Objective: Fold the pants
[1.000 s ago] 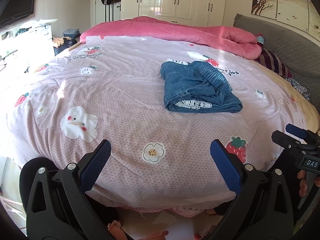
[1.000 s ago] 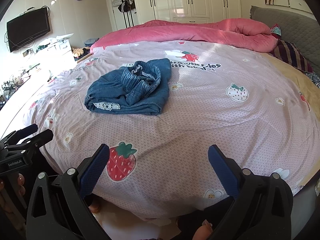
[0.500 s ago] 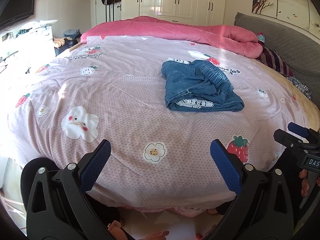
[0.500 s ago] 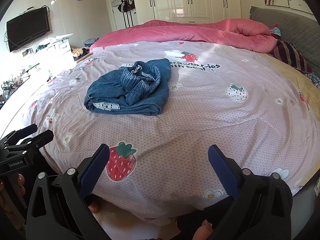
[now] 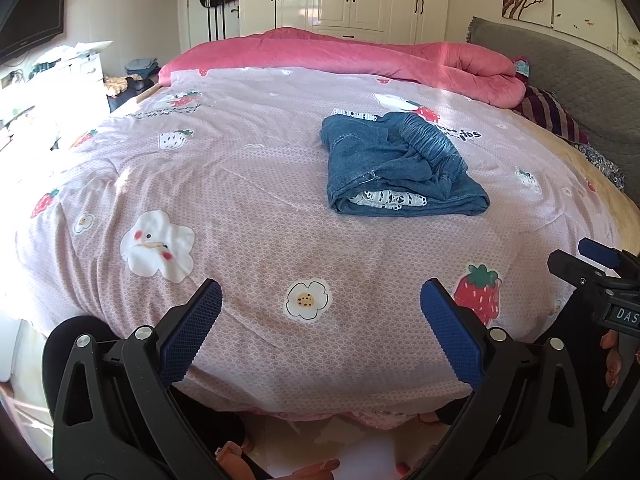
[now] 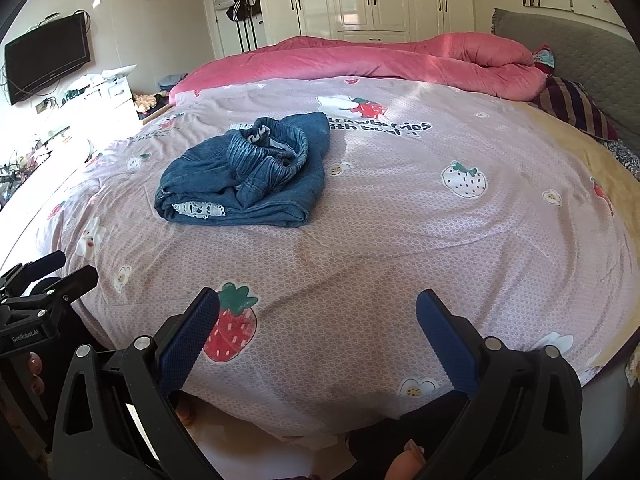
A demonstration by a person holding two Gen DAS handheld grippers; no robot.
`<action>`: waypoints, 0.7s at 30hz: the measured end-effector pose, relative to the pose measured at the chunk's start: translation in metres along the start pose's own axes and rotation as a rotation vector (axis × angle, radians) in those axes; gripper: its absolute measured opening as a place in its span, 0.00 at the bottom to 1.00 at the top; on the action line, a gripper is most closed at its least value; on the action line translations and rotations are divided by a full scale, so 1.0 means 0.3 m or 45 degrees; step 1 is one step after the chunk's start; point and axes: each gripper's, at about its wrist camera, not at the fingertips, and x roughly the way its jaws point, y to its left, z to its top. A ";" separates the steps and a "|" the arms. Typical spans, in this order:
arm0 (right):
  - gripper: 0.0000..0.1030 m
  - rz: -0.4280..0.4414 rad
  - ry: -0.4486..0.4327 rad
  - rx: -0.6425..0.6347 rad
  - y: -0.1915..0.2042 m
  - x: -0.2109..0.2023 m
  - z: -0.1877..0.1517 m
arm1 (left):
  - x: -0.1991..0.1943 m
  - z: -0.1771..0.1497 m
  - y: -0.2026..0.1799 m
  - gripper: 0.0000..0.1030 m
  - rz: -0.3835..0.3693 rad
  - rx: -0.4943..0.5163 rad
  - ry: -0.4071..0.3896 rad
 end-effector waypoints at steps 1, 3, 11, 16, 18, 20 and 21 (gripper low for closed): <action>0.96 -0.003 0.004 0.001 -0.001 0.003 0.000 | 0.001 0.000 -0.002 0.91 0.000 0.008 0.000; 0.96 -0.009 0.008 0.003 -0.005 0.009 0.001 | 0.005 0.001 -0.005 0.91 -0.015 0.012 0.010; 0.96 -0.046 0.021 0.020 -0.059 0.048 0.022 | 0.041 0.025 0.008 0.91 -0.013 0.009 0.055; 0.96 -0.143 -0.005 0.143 -0.238 0.099 0.118 | 0.060 0.147 0.129 0.91 0.054 -0.050 -0.059; 0.96 -0.207 -0.020 0.190 -0.340 0.132 0.176 | 0.119 0.242 0.242 0.91 0.122 -0.096 -0.095; 0.96 -0.347 -0.024 0.233 -0.475 0.184 0.250 | 0.237 0.319 0.372 0.91 0.207 -0.138 -0.015; 0.96 -0.411 -0.019 0.250 -0.545 0.214 0.285 | 0.302 0.348 0.434 0.91 0.252 -0.147 0.041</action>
